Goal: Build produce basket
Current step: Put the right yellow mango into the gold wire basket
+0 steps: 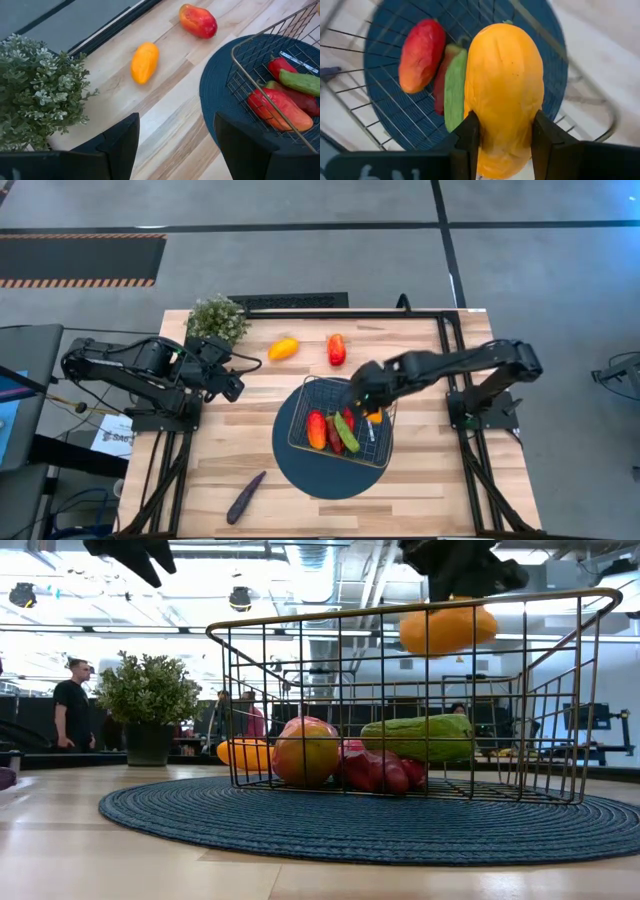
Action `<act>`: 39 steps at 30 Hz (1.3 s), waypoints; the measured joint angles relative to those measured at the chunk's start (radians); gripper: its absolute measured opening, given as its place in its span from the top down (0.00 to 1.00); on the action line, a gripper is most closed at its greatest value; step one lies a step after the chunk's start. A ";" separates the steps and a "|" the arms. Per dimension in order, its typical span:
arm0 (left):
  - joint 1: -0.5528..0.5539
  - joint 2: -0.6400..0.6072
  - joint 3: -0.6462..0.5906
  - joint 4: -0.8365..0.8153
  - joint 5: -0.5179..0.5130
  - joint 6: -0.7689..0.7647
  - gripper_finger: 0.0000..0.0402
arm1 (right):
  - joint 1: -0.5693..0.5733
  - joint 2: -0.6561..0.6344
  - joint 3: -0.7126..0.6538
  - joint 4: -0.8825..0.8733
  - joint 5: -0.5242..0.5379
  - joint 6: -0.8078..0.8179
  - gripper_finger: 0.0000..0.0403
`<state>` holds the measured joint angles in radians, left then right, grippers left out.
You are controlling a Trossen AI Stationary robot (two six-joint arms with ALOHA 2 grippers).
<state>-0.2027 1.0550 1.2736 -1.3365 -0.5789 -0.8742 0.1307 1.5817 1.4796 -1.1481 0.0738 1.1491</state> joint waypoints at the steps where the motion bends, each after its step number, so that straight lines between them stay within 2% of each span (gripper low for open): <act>1: 0.000 0.000 0.000 0.000 0.000 0.007 0.40 | 0.015 0.017 0.000 0.001 0.000 0.038 0.71; 6: 0.000 0.000 0.000 0.000 0.000 0.046 0.40 | 0.078 0.118 0.000 0.009 -0.025 0.212 0.71; 12: 0.000 0.000 0.000 0.000 0.001 0.102 0.40 | 0.106 0.249 0.000 0.022 -0.109 0.300 0.71; 16: 0.000 0.000 0.000 0.000 0.002 0.127 0.40 | 0.101 0.321 0.000 0.043 -0.153 0.303 0.71; 21: 0.000 0.000 0.000 0.000 0.025 0.148 0.40 | 0.081 0.362 0.002 0.082 -0.159 0.294 0.71; 39: 0.000 0.000 0.000 0.001 0.023 0.151 0.40 | 0.022 0.369 0.000 0.140 -0.157 0.177 0.71</act>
<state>-0.2028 1.0551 1.2739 -1.3351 -0.5555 -0.7235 0.1529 1.9507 1.4799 -1.0084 -0.0830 1.3263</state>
